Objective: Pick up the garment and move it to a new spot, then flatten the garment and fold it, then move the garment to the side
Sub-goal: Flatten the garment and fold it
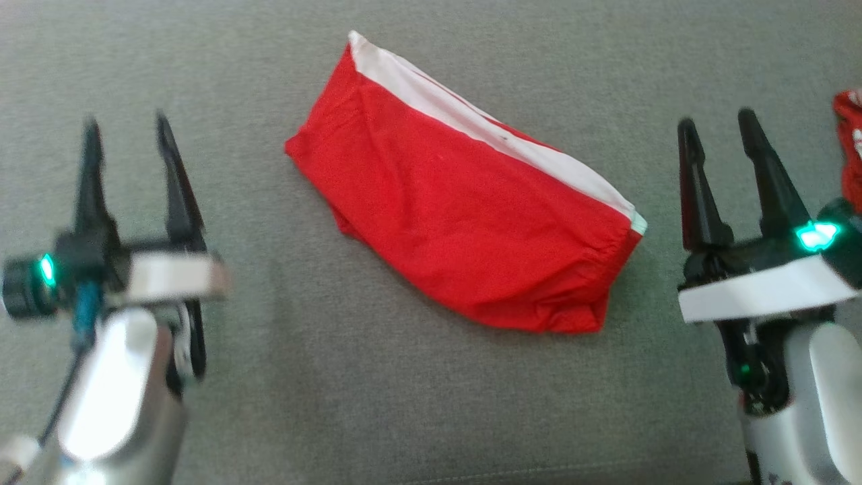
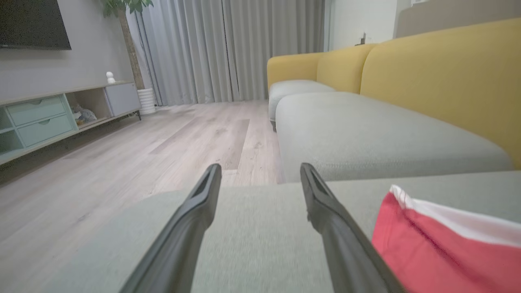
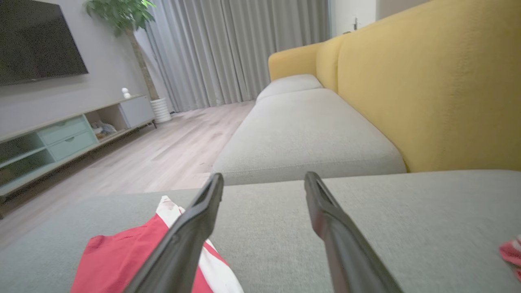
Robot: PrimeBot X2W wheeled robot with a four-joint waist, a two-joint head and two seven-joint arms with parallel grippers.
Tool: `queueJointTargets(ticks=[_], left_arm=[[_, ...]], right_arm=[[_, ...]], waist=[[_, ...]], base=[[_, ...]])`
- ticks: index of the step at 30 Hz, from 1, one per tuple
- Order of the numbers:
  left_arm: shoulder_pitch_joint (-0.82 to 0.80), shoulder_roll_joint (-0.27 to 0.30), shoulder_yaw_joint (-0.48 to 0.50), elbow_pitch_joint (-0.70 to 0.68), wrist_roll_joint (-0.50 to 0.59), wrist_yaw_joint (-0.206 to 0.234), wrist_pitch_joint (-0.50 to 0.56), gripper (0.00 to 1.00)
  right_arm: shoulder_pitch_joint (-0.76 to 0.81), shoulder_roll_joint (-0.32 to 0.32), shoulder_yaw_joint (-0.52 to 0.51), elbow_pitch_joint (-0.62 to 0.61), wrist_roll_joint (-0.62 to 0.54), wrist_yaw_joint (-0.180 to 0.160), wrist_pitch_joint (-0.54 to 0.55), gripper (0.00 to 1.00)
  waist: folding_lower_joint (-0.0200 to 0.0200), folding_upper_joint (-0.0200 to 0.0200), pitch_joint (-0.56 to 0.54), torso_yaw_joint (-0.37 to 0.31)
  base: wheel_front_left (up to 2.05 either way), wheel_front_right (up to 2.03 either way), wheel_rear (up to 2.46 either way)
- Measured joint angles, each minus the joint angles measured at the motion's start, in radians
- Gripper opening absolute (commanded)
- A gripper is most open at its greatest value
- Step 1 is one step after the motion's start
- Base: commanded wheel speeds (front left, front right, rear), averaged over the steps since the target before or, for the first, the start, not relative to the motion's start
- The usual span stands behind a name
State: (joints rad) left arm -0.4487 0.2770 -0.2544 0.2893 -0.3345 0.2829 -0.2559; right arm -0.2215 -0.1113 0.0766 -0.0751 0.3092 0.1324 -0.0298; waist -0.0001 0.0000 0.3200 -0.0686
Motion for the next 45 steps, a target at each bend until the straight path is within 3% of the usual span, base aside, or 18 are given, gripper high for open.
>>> queueJointTargets(ticks=[6,25,29,33,39,45], left_arm=[[0.135,0.012,-0.009,-0.078,-0.012,0.008,0.077,1.00],[0.149,0.034,-0.032,-0.134,-0.031,0.004,0.151,1.00],[0.095,0.033,-0.055,-0.133,-0.055,-0.051,0.178,1.00],[-0.087,0.016,-0.121,-0.067,-0.072,-0.130,0.274,1.00],[-0.289,-0.060,-0.223,0.167,-0.093,-0.249,0.434,1.00],[-0.369,-0.112,-0.270,0.415,-0.113,-0.305,0.543,1.00]], right_arm=[[0.093,0.000,-0.042,-0.049,-0.023,0.000,0.051,1.00],[0.134,0.016,-0.049,-0.080,-0.023,0.000,0.083,1.00],[0.130,0.016,-0.050,-0.087,-0.023,0.000,0.084,1.00],[0.126,0.016,-0.058,-0.093,-0.023,0.000,0.089,1.00],[0.099,0.017,-0.050,-0.093,-0.019,0.000,0.092,1.00],[0.090,0.018,-0.050,-0.089,-0.015,0.000,0.093,1.00]], waist=[[0.0000,0.0000,-0.022,0.028],[0.0000,0.0000,-0.028,0.021],[0.0001,0.0000,-0.010,0.022],[0.0001,0.0000,0.013,0.020],[0.0002,0.0000,0.048,-0.006],[0.0003,0.0000,0.076,-0.032]], base=[[0.00,0.00,0.00],[0.00,0.00,0.00],[0.00,0.00,0.00],[0.00,0.00,0.00],[0.00,0.00,0.00],[0.00,0.00,0.00]])
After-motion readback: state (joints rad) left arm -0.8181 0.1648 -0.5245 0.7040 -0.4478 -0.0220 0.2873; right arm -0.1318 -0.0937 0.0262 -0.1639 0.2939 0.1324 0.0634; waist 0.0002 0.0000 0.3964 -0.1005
